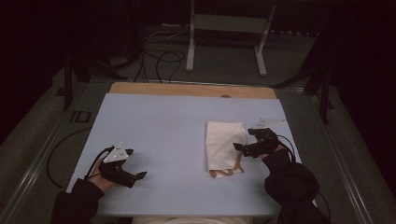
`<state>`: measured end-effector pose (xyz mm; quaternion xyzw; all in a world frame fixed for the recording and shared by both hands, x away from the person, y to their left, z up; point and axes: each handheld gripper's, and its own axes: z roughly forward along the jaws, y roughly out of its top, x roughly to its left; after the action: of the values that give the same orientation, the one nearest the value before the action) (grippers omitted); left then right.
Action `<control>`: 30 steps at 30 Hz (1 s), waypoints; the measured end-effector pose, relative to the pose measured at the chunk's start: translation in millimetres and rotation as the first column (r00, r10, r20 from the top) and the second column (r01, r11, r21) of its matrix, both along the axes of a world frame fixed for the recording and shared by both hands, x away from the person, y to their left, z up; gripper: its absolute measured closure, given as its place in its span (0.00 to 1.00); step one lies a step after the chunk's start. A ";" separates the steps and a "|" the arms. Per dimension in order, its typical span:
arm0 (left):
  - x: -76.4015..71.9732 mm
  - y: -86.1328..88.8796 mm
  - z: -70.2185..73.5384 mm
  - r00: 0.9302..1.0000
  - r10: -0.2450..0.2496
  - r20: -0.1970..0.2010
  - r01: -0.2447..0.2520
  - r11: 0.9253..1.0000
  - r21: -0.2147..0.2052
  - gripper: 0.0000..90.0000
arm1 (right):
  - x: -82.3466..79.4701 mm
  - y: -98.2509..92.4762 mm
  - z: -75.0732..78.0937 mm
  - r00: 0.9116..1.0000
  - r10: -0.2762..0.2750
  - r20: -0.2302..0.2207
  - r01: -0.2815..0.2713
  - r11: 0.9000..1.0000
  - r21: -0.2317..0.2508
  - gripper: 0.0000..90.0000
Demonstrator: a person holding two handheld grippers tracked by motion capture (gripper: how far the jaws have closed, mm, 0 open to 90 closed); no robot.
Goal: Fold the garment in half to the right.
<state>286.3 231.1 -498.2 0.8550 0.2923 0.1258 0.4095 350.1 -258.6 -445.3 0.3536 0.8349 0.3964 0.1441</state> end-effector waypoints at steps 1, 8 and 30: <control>-0.3 0.6 0.4 1.000 -0.001 0.001 0.001 1.000 0.002 0.00 | -2.3 -1.1 -1.7 1.000 -0.004 -0.001 0.004 1.000 0.003 0.12; -2.4 4.8 0.8 1.000 0.006 0.002 -0.006 1.000 -0.002 0.00 | -16.6 -13.8 -18.4 0.999 -0.032 -0.010 0.032 0.999 0.004 0.12; -6.8 17.0 2.7 0.999 0.041 0.010 -0.041 0.999 -0.010 0.00 | -60.2 -40.0 -61.9 0.998 -0.064 -0.026 0.064 0.998 0.000 0.12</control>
<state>279.4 248.1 -495.5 0.8461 0.3084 0.1372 0.4126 289.9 -298.5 -507.2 0.3851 0.8249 0.3873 0.1459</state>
